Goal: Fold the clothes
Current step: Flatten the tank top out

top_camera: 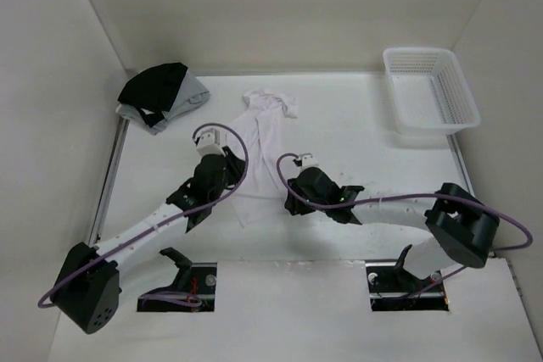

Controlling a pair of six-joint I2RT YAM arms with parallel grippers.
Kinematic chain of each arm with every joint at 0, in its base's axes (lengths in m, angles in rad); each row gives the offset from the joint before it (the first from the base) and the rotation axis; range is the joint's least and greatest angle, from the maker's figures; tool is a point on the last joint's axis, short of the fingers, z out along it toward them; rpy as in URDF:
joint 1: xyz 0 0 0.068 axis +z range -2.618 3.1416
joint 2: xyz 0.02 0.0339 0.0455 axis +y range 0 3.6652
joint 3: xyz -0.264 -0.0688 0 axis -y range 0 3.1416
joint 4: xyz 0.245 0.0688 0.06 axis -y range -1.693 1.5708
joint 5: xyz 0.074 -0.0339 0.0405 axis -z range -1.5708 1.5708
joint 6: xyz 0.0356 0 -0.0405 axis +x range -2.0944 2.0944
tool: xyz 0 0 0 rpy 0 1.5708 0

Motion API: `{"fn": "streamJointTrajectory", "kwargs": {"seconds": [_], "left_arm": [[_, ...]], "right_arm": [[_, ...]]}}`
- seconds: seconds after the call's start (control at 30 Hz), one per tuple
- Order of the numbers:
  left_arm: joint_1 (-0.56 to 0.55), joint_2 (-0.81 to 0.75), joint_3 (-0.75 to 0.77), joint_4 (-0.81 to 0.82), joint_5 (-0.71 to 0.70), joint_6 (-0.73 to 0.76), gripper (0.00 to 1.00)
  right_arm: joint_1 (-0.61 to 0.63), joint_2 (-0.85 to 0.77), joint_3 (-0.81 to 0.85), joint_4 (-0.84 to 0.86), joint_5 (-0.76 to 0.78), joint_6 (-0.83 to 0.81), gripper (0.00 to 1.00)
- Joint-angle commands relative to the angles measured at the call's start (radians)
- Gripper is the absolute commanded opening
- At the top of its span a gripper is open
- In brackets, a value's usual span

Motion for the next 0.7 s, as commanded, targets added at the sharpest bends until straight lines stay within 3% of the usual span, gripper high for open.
{"fn": "streamJointTrajectory", "kwargs": {"seconds": [0.0,0.13,0.17,0.3,0.33,0.53,0.67], "left_arm": [[-0.069,-0.122,-0.145,-0.157,-0.054,-0.144,0.24],[-0.161,-0.244,-0.236,-0.337,-0.108,-0.267,0.23],[-0.178,-0.265,-0.254,-0.372,-0.122,-0.298,0.24],[-0.225,-0.305,-0.31,-0.452,-0.131,-0.399,0.3],[-0.236,-0.301,-0.311,-0.455,-0.128,-0.411,0.32],[-0.254,-0.192,-0.298,-0.435,-0.111,-0.427,0.37],[-0.268,-0.109,-0.285,-0.367,-0.094,-0.422,0.31]], "right_arm": [[0.034,0.063,0.078,-0.071,0.09,-0.053,0.42],[0.074,0.125,0.118,-0.102,0.138,-0.058,0.46],[0.074,0.139,0.122,-0.1,0.144,-0.053,0.43],[0.077,0.153,0.133,-0.103,0.211,-0.033,0.13],[0.079,0.141,0.133,-0.105,0.225,-0.027,0.1],[0.061,-0.124,0.046,-0.121,0.213,-0.003,0.07],[-0.082,-0.291,-0.054,-0.083,0.035,0.02,0.09]]}}
